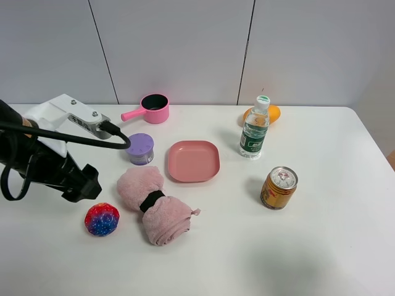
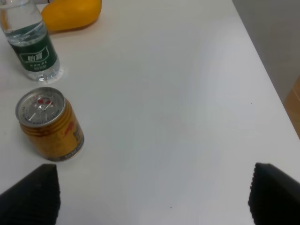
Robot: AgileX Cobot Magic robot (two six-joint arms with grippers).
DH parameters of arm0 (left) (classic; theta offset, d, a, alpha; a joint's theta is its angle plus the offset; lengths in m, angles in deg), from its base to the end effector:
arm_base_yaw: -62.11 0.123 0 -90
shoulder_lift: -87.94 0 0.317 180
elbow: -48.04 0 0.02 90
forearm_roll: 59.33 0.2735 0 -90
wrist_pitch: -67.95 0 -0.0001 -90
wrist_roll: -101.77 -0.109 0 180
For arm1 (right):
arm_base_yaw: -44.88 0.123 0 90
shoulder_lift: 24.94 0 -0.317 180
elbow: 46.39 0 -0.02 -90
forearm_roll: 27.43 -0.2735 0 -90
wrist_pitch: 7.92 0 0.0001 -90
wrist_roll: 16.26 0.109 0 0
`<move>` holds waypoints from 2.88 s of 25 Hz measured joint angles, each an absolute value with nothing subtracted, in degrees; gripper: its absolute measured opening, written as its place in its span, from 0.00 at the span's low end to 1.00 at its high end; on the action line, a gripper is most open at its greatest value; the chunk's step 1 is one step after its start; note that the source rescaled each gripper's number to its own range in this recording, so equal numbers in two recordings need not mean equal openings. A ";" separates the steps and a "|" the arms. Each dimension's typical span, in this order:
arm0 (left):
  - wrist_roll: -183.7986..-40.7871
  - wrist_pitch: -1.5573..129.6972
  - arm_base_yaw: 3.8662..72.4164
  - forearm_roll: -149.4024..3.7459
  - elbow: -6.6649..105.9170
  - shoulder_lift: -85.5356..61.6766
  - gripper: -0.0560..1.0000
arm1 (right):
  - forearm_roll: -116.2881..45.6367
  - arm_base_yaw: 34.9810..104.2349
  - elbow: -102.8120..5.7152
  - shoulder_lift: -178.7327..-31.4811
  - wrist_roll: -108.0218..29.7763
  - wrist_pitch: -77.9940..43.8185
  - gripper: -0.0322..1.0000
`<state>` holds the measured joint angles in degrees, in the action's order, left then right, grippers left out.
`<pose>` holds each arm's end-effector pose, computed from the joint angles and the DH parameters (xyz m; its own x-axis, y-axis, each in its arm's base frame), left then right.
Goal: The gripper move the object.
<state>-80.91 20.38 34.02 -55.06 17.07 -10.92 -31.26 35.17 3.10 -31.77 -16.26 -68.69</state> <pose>0.2233 -0.1124 0.2498 -0.7790 0.5255 -0.3419 0.5313 0.8429 0.0851 -0.0003 0.0065 0.2795 -0.4440 0.1091 -0.8894 0.1318 0.9897 0.0556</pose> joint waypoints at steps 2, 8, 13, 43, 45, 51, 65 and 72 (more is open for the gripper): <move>-80.91 22.41 34.02 -54.44 15.05 -9.22 1.00 | -31.26 35.17 3.10 -31.77 -16.26 -68.69 1.00; -80.91 31.57 34.02 -55.33 9.55 -7.12 1.00 | -31.26 35.17 3.10 -31.77 -16.26 -68.69 1.00; -80.91 34.71 34.02 -57.31 8.33 -6.36 1.00 | -31.26 35.17 3.10 -31.77 -16.26 -68.69 1.00; -81.36 38.67 33.96 -58.97 8.33 6.72 1.00 | -31.26 35.17 3.10 -31.77 -16.26 -68.69 1.00; -81.58 38.67 33.96 -59.33 8.33 7.37 1.00 | -31.26 35.17 3.10 -31.77 -16.26 -68.69 1.00; -82.02 38.72 33.96 -60.22 8.33 8.90 1.00 | -31.26 35.17 3.10 -31.77 -16.26 -68.69 1.00; -82.08 34.16 33.96 -59.99 9.89 9.00 0.06 | -31.26 35.17 3.10 -31.77 -16.26 -68.69 1.00; -83.29 23.81 33.96 -57.89 19.16 3.96 0.06 | -31.26 35.17 3.10 -31.77 -16.26 -68.69 1.00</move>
<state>-83.29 23.81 33.96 -57.89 19.16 3.96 -31.26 35.17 3.10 -31.77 -16.26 -68.69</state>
